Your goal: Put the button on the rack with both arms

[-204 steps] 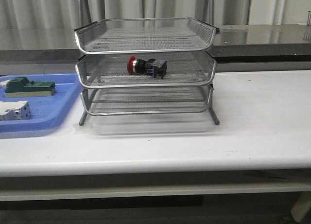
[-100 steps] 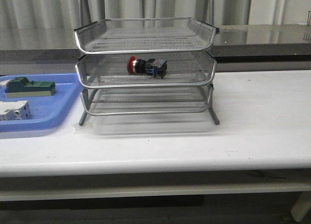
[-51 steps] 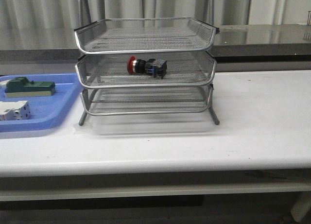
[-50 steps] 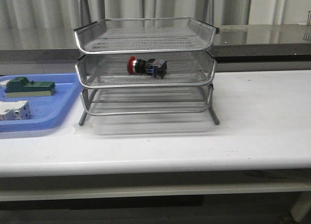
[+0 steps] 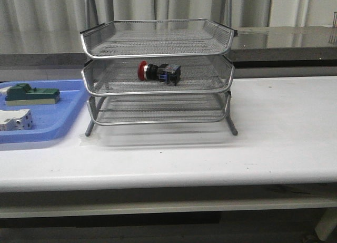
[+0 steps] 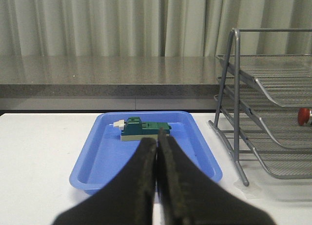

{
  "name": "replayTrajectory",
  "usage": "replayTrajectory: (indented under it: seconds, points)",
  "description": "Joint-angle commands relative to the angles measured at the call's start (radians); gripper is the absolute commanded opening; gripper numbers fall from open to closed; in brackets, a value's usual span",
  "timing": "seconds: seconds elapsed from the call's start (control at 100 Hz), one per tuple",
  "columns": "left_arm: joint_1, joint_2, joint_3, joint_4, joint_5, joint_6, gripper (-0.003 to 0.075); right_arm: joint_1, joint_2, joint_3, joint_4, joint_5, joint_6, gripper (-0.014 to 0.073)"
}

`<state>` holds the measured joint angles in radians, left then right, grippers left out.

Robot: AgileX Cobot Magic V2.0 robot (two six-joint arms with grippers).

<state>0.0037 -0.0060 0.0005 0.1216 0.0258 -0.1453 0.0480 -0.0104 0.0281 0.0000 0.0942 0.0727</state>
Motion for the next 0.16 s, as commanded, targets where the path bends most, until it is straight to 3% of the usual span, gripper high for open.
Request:
replayTrajectory:
  seconds: [0.0, 0.15]
  points:
    - [-0.007, -0.032, 0.047, -0.007, -0.091, -0.008, 0.0004, -0.007, -0.019, -0.017, -0.012, -0.084, 0.001, -0.0057]
    - [-0.007, -0.032, 0.047, -0.007, -0.091, -0.008, 0.0004, -0.007, -0.019, -0.017, -0.012, -0.084, 0.001, -0.0057]
